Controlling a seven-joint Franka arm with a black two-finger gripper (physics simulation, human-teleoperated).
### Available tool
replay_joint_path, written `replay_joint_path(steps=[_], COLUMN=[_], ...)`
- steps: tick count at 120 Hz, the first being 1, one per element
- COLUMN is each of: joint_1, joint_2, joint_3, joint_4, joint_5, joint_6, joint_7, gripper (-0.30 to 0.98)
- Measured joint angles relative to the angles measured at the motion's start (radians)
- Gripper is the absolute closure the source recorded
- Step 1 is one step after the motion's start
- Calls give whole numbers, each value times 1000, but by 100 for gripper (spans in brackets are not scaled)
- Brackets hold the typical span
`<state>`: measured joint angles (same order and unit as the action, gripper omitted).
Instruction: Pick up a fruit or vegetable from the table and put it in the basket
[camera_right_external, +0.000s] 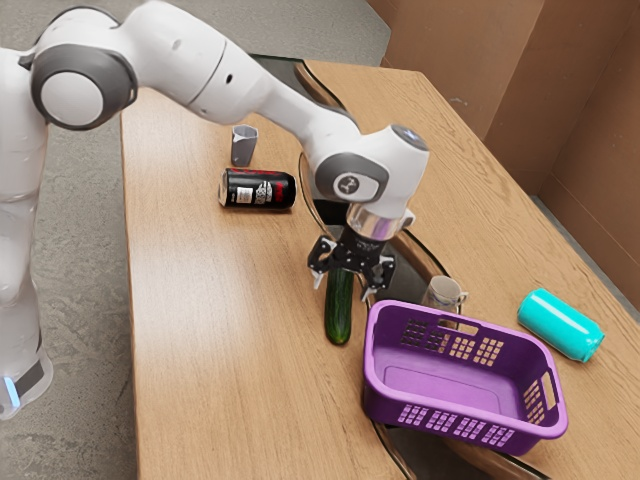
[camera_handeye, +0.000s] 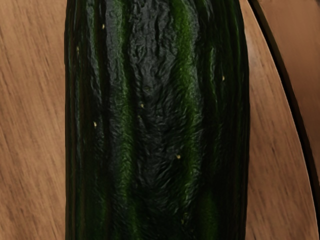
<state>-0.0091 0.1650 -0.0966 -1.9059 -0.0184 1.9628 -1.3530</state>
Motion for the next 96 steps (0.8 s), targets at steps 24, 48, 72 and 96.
replay_joint_path(steps=[24, 48, 72, 96], joint_1=[0, -2, 0, 0], joint_2=[3, 11, 3, -5], joint_3=[0, -1, -1, -4], joint_4=[-3, -3, -2, -1], joint_5=[1, 28, 43, 55], joint_6=[12, 11, 3, -13], joint_7=[15, 33, 45, 49], gripper=[9, 19, 34, 56])
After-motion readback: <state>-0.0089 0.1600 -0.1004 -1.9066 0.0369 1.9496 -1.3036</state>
